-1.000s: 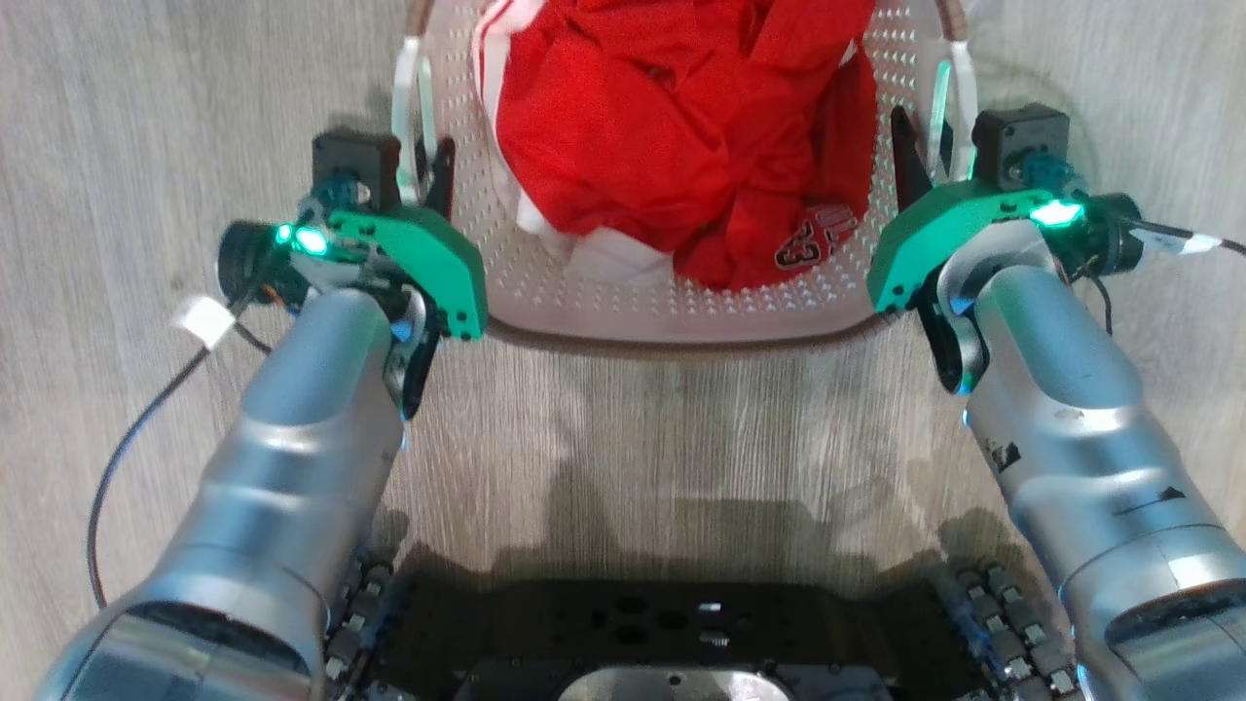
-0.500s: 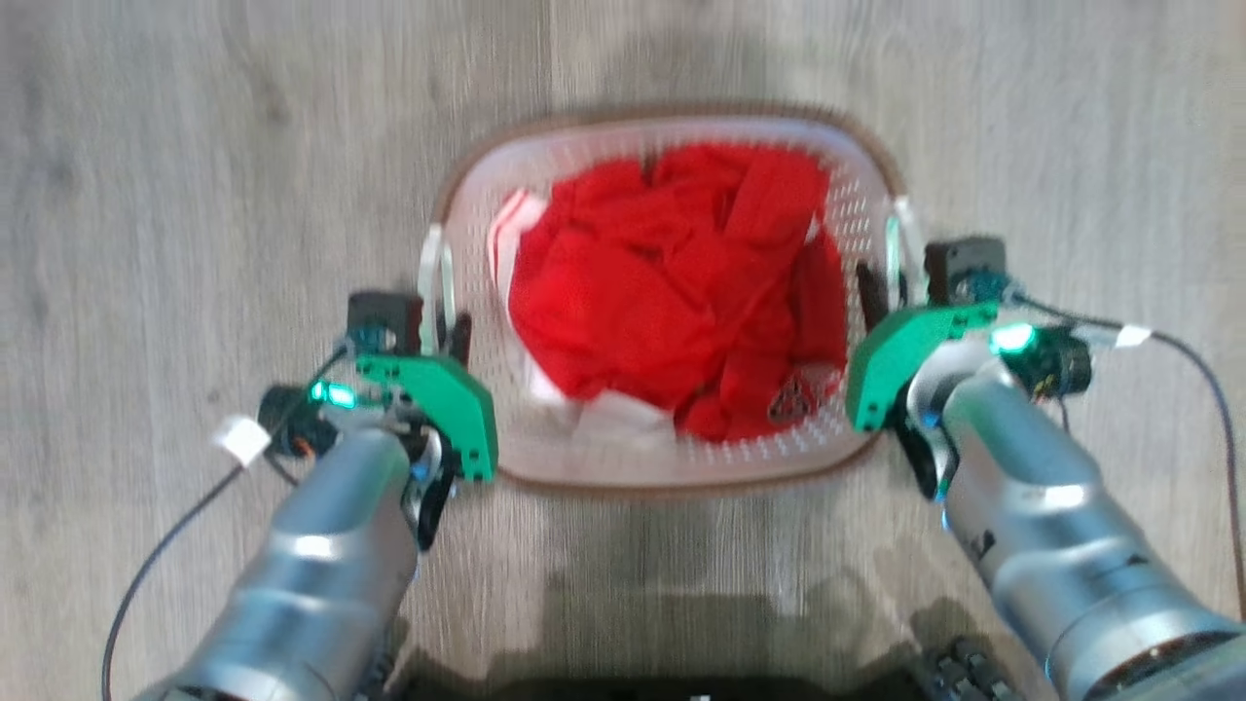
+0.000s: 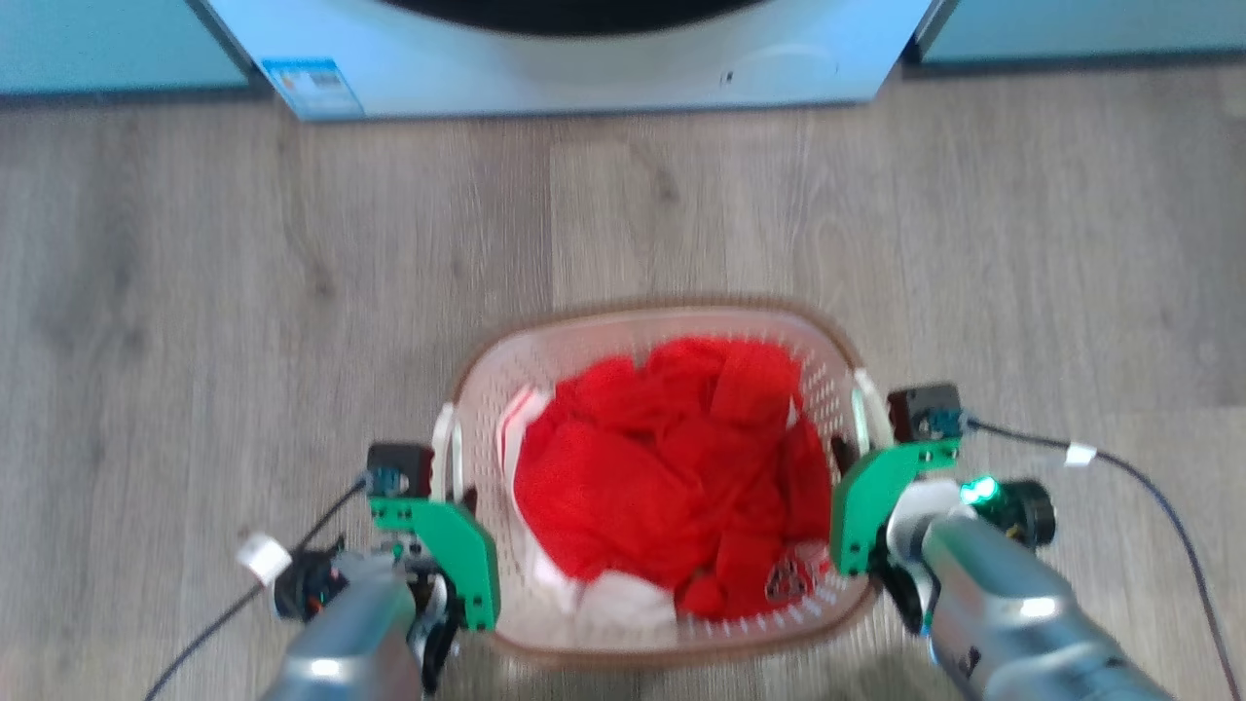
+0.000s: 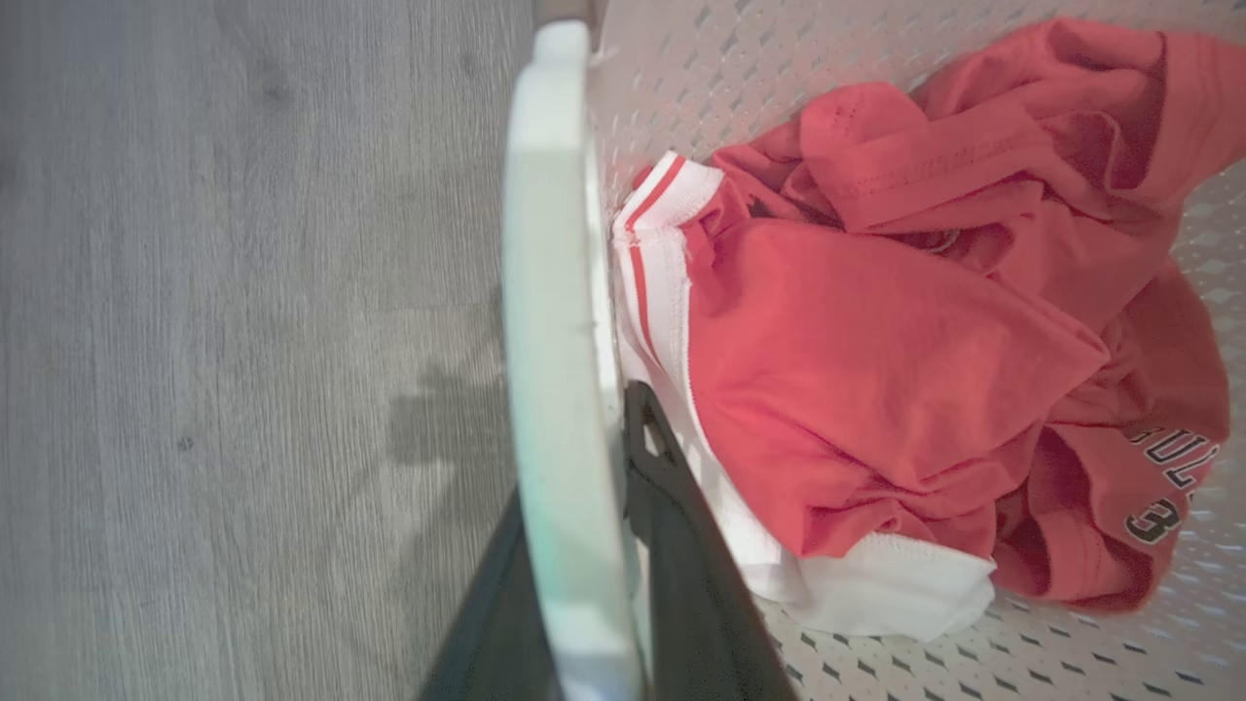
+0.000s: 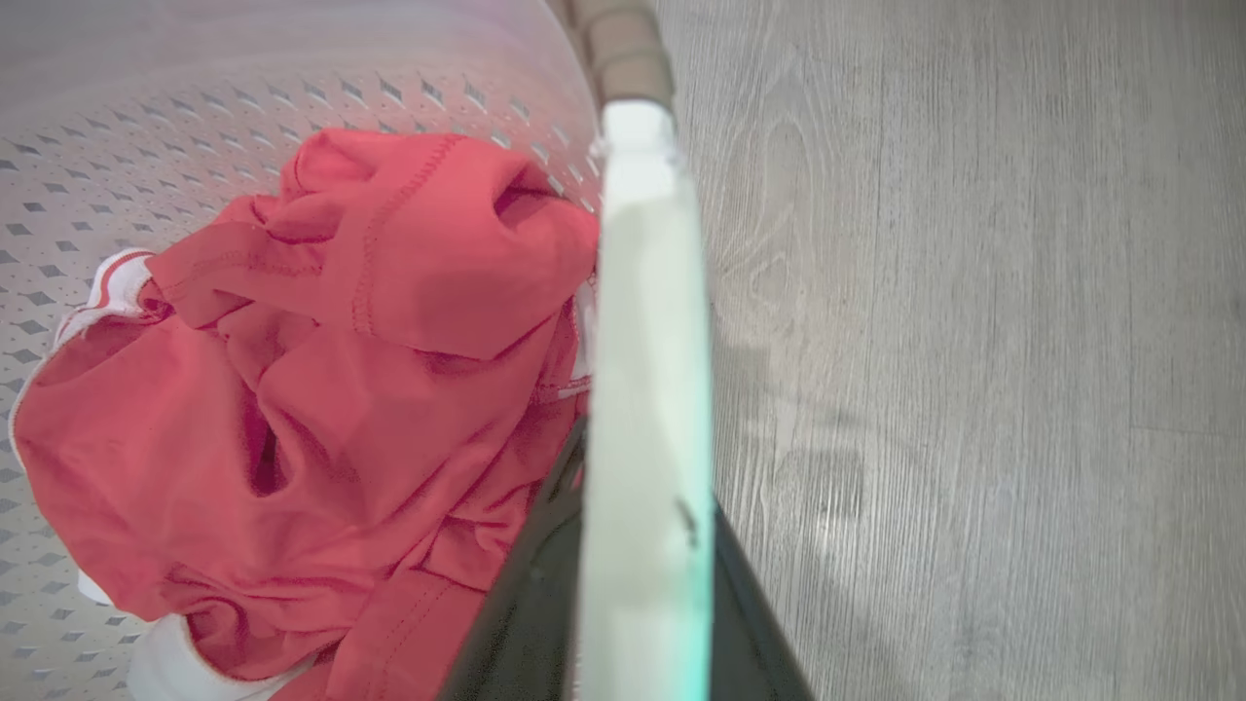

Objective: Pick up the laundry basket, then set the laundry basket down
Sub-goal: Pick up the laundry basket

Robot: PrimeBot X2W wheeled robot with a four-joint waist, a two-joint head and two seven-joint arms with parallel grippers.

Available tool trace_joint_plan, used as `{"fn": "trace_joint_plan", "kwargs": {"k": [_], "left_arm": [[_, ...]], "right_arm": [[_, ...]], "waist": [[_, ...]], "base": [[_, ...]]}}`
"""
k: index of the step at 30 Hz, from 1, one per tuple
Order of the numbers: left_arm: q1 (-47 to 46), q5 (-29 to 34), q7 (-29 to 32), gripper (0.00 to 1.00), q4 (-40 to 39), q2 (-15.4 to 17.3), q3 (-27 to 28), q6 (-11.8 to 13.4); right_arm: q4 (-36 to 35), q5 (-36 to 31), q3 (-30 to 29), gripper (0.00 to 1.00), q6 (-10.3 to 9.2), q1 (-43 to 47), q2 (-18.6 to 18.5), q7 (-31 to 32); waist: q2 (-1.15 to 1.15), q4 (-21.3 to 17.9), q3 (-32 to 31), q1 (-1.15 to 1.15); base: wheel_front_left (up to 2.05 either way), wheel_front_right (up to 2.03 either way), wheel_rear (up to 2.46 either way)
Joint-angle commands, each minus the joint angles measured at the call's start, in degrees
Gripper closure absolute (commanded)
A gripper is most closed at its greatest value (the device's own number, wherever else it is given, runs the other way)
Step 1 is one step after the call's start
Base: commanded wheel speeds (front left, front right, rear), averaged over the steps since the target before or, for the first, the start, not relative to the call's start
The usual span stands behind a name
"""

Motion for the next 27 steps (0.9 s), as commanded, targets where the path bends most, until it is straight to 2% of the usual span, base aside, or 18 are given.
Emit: {"fn": "trace_joint_plan", "kwargs": {"k": [1,17,27], "left_arm": [[0.0,-0.3,-0.2,1.0,0.0,2.3,0.9,0.4],[3.5,-3.5,6.8,1.0,2.4,2.3,-4.5,-1.0],[5.8,-5.3,7.3,1.0,2.7,2.3,-6.2,-1.0]], "right_arm": [[-0.1,0.3,1.5,1.0,0.25,1.8,-0.4,0.2],[0.0,10.4,11.3,1.0,0.25,6.9,-0.4,7.0],[0.5,14.7,15.3,1.0,0.25,8.2,-0.4,8.2]], "waist": [[-0.01,-0.4,-3.4,0.01],[-0.01,-1.3,-14.2,0.01],[-0.01,-1.4,-18.0,0.01]], "base": [[0.0,0.0,0.0],[0.0,0.0,0.0],[0.0,0.0,0.0]]}}
